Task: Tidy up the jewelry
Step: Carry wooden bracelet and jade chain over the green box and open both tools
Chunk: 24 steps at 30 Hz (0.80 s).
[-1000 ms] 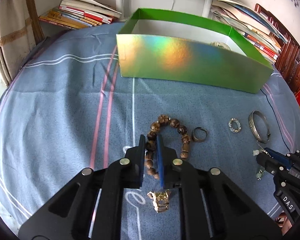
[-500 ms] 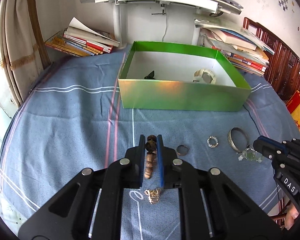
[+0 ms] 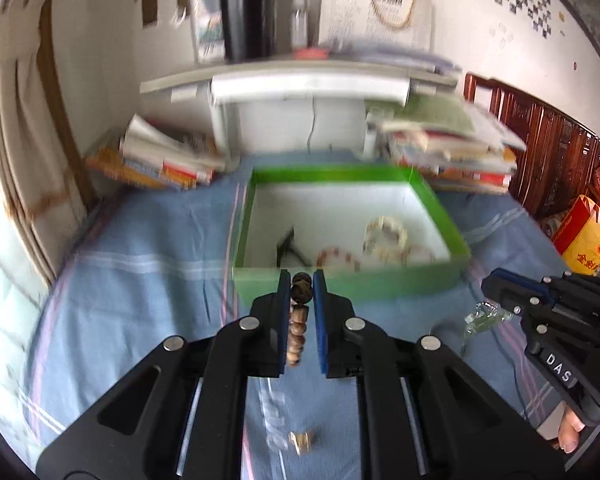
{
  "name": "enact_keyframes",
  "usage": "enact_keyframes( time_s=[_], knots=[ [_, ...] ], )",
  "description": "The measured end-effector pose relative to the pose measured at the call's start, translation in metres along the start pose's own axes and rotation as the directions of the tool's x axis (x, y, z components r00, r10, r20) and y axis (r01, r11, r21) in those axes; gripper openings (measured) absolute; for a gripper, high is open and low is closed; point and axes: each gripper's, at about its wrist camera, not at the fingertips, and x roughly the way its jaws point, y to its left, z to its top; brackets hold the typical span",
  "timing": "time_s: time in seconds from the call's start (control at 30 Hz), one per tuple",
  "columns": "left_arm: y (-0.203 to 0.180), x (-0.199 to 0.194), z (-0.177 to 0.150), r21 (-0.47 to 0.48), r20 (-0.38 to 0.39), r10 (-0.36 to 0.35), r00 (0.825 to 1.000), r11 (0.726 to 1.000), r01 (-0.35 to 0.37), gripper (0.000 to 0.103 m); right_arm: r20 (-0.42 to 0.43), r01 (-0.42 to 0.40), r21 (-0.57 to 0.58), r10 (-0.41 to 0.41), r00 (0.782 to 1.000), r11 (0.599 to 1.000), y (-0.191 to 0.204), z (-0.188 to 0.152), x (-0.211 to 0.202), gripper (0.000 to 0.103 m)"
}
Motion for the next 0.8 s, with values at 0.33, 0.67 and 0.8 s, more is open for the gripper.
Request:
enact_keyframes(
  time_s=[0.33, 0.67, 0.8],
  knots=[
    [-0.011, 0.055, 0.067, 0.009, -0.014, -0.003, 1.0, 1.0, 0.003, 0.012, 0.045, 0.027, 0.034, -0.029, 0.999, 0.999, -0.03, 0.069, 0.036, 0.007],
    [-0.02, 0.151, 0.075, 0.007, -0.105, -0.006, 0.994, 1.0, 0.007, 0.015, -0.147, 0.073, 0.081, -0.061, 0.987, 0.994, -0.056, 0.061, 0.14, 0.009],
    [-0.017, 0.158, 0.07, 0.003, -0.114, 0.012, 0.993, 1.0, -0.011, 0.047, -0.137, 0.062, 0.104, -0.047, 0.99, 0.993, -0.061, 0.058, 0.129, 0.04]
  ],
)
